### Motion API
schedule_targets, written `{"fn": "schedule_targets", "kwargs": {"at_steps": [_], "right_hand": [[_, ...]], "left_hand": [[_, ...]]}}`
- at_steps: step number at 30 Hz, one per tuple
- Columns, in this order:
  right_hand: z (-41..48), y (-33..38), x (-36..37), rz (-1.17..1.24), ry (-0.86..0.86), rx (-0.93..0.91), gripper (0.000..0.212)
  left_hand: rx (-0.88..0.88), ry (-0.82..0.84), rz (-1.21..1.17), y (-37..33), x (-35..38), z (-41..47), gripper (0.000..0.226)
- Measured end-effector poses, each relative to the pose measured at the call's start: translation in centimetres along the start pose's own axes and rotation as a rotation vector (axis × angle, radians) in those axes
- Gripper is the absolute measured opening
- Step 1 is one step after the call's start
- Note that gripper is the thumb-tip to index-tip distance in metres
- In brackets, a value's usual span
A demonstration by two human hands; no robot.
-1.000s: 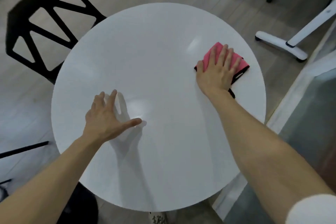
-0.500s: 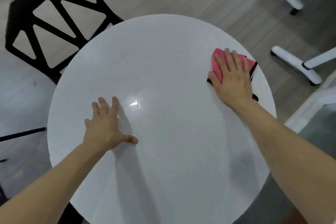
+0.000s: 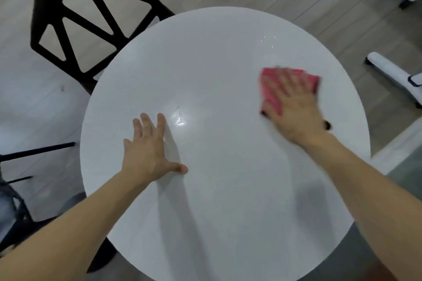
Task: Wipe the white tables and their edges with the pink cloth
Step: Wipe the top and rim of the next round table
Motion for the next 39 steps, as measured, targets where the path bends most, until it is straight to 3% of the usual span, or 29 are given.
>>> {"fn": "schedule_targets", "kwargs": {"at_steps": [3,5,6,7,11,13,15,17,20,22,24,29,32,34,36,39], "right_hand": [[-1.5,-4.6,-1.2,-0.074,-0.073,0.432,0.066],[0.5,-0.9,0.2,-0.071,-0.162,0.685,0.072],[2.1,2.5,1.2,-0.049,-0.178,0.717,0.077],[3.9,6.7,2.5,-0.026,-0.152,0.655,0.081],[6.7,21.7,7.3,0.040,0.031,0.056,0.072],[4.6,22.3,7.5,0.049,0.070,-0.151,0.067],[1.4,18.8,6.3,0.046,0.083,-0.192,0.066],[-1.9,13.5,4.3,0.009,0.057,-0.054,0.065],[-5.9,7.5,2.1,-0.085,-0.049,0.387,0.066],[-4.7,8.8,2.7,-0.124,-0.184,0.733,0.069],[0.0,14.5,4.7,-0.111,-0.223,0.823,0.073],[8.2,30.6,10.2,0.003,-0.016,0.181,0.071],[3.3,29.9,9.5,0.038,0.099,-0.193,0.066],[-0.1,25.2,7.8,0.019,0.181,-0.252,0.067],[-1.5,19.1,5.7,-0.027,0.168,-0.044,0.067],[0.4,15.7,5.1,-0.100,-0.040,0.490,0.067]], "left_hand": [[-0.003,-0.017,-0.001,0.0,-0.1,-0.1,0.172],[0.006,-0.041,0.007,0.1,-0.3,-0.2,0.170],[0.012,-0.055,0.019,0.2,-0.4,-0.3,0.170],[0.022,-0.071,0.037,0.3,-0.7,-0.4,0.168],[0.135,-0.172,0.068,2.0,-2.4,-0.5,0.143],[0.191,-0.184,0.054,4.1,-3.6,0.3,0.135],[0.213,-0.176,0.085,6.5,-4.4,1.7,0.140],[0.197,-0.154,0.134,8.9,-4.5,3.5,0.156],[0.184,-0.087,0.101,10.7,-3.4,5.4,0.171],[0.198,-0.102,0.081,11.0,-3.1,5.7,0.171],[0.210,-0.118,0.080,11.0,-2.9,5.6,0.171],[0.196,-0.139,0.075,11.7,-2.7,5.6,0.175],[0.208,-0.142,0.092,11.9,-2.5,5.6,0.174],[0.221,-0.150,0.087,11.9,-2.5,5.8,0.175],[0.220,-0.149,0.069,11.9,-2.4,6.0,0.176],[0.215,-0.160,0.054,12.2,-2.3,6.1,0.175]]}}
Point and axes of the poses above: each hand's wrist, its own z-axis towards the middle knuckle, its own x-axis out of the palm, y = z × x, the point moved 5 cm from there along z, towards the middle knuckle, and after that the axes turned 7 degrees about z, right-handed, at the moved point
